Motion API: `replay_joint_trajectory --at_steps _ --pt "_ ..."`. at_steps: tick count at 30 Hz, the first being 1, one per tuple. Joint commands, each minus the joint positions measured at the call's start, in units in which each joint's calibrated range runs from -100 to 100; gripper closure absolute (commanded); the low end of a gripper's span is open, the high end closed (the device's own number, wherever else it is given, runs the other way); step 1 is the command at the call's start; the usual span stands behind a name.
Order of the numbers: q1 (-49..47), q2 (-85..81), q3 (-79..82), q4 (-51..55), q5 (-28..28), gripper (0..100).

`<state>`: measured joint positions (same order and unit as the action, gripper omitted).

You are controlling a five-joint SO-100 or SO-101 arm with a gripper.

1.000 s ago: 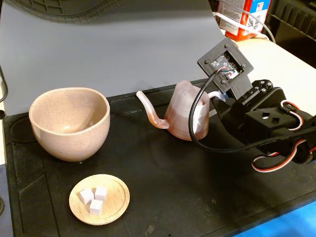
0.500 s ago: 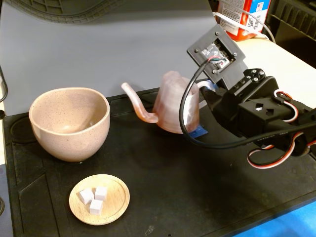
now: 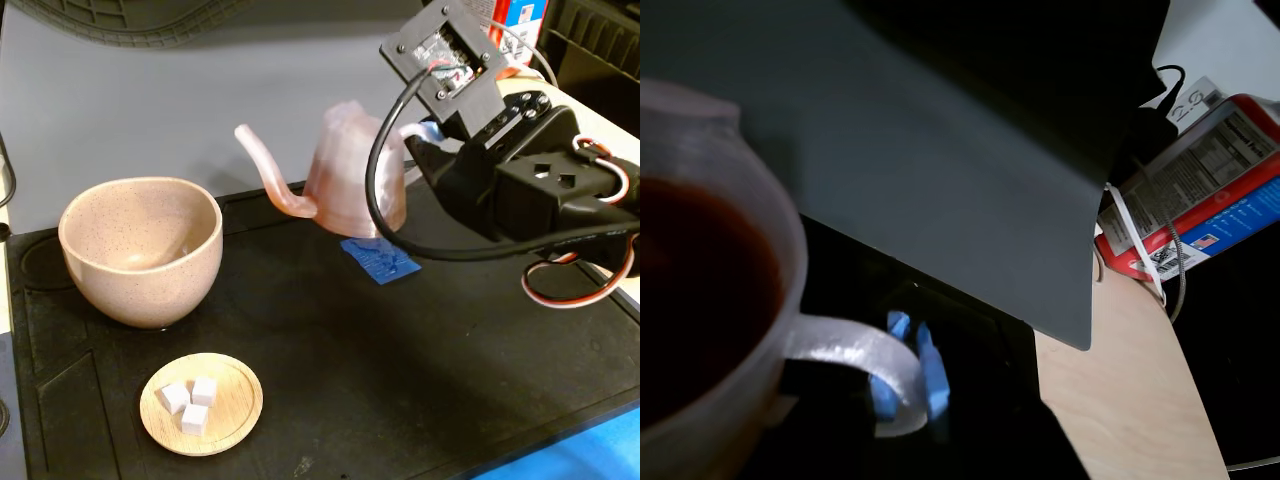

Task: Pick up a kettle and pour liquid into a cup.

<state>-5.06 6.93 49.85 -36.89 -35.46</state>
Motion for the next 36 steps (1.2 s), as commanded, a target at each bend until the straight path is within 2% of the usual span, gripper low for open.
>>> replay_joint_trajectory --at_steps 1,11,23,26,30,36 --pt "0.2 -5.7 -1.2 1.4 -0.4 99" --pt "-0.8 -9.8 -5.4 10.4 0.1 99" --pt "-0.8 -9.2 -5.8 10.4 0.2 99" --pt "-0.8 -9.2 -6.1 10.5 2.2 99" --pt "-0.8 -9.0 -6.4 10.5 2.3 99" --pt "-3.2 -4.1 -10.0 10.2 2.3 99"
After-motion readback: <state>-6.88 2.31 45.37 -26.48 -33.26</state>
